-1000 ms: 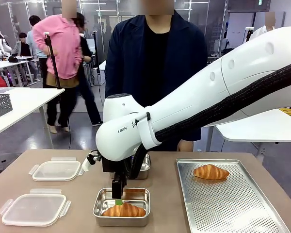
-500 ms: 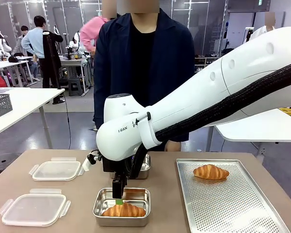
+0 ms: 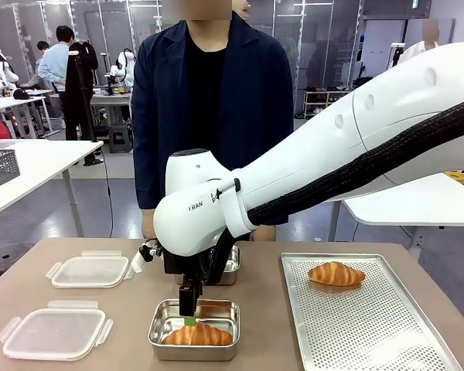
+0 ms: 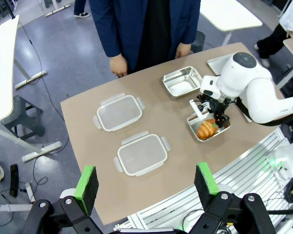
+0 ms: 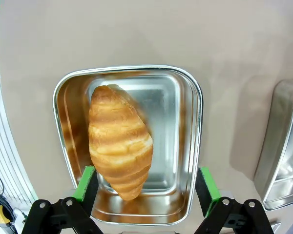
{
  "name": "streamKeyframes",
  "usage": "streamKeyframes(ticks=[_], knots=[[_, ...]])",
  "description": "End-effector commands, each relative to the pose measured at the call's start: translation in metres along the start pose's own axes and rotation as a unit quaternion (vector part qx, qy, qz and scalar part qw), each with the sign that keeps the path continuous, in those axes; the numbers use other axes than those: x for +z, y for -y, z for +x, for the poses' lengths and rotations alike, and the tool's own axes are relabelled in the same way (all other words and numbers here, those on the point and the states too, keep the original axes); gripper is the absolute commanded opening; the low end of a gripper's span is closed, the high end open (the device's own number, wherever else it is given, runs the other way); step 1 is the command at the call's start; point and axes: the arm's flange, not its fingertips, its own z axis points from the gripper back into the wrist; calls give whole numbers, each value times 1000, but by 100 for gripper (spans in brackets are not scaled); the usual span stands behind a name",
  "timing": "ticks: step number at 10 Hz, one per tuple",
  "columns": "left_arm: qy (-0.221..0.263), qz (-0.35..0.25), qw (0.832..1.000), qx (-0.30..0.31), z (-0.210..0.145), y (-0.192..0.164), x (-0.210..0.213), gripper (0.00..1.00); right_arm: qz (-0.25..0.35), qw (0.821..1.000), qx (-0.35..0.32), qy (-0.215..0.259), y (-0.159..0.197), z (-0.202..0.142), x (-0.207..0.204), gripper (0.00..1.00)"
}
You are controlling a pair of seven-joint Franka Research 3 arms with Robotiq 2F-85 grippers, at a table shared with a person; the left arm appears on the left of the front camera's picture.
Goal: Place the bread into the airtight container.
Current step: Pick up a Butter Roll and place it into an empty Airtight Container.
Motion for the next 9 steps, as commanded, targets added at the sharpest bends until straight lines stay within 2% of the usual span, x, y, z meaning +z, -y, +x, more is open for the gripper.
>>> streamKeyframes(ticks=[1, 5, 6, 7, 9], knots=[[1, -3, 1000, -3, 1, 1, 0, 100, 0, 1000, 1, 0, -2, 1, 0, 100], [1, -3, 1000, -3, 1, 1, 0, 100, 0, 1000, 0, 0, 0, 0, 0, 100], [1, -3, 1000, -3, 1, 1, 0, 100, -3, 1000, -13, -11, -2, -8, 17, 100], [1, -3, 1000, -3, 1, 1, 0, 100, 13, 999, -35, -3, -5, -25, 42, 100], [1, -3, 1000, -3, 1, 1, 0, 100, 19, 997, -62, -35, -17, -62, 88, 100]])
